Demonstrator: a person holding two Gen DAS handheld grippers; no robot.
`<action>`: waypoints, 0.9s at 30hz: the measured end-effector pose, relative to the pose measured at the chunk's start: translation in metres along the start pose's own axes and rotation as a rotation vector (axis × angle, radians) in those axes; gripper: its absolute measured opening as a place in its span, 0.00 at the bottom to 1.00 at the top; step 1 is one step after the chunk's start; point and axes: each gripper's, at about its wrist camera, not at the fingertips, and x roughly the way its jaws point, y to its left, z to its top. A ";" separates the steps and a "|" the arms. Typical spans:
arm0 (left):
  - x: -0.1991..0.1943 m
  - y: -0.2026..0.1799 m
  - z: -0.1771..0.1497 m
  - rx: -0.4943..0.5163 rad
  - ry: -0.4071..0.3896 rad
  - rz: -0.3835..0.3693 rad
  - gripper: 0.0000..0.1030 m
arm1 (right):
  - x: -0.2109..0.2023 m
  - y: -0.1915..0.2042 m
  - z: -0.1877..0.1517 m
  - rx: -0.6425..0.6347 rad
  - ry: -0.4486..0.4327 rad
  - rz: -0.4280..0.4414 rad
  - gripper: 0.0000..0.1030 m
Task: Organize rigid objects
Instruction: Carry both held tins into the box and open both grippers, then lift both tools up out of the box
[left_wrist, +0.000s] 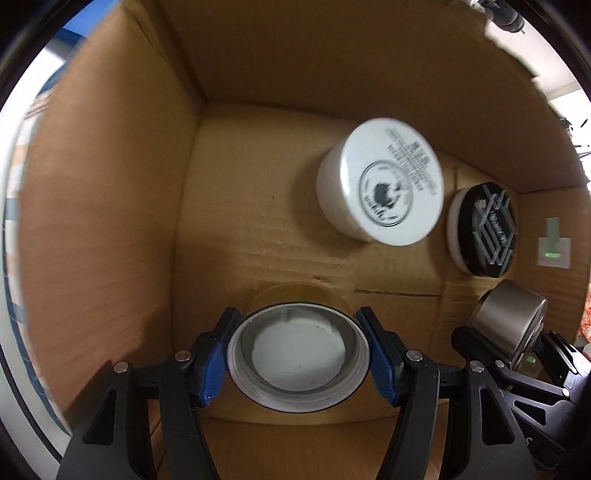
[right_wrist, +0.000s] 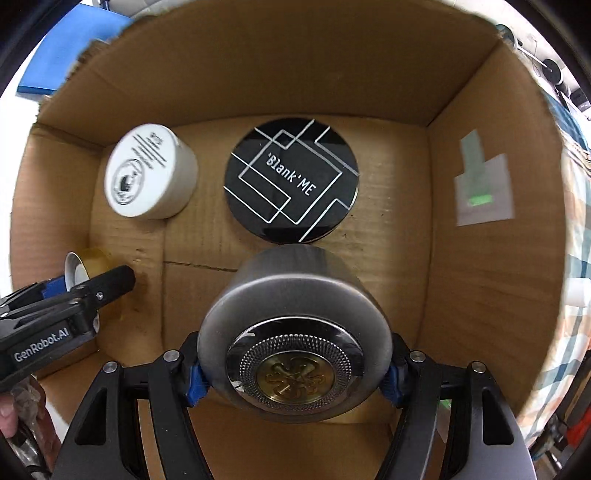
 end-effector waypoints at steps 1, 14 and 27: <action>0.003 0.001 0.001 0.000 0.006 0.000 0.60 | 0.005 0.001 0.001 0.002 0.007 0.000 0.70; 0.011 -0.009 0.005 0.025 0.049 0.028 0.61 | 0.018 0.005 0.010 0.018 0.057 -0.031 0.72; -0.020 -0.008 -0.008 -0.002 0.023 0.004 0.68 | -0.011 0.004 0.008 0.012 0.037 -0.018 0.86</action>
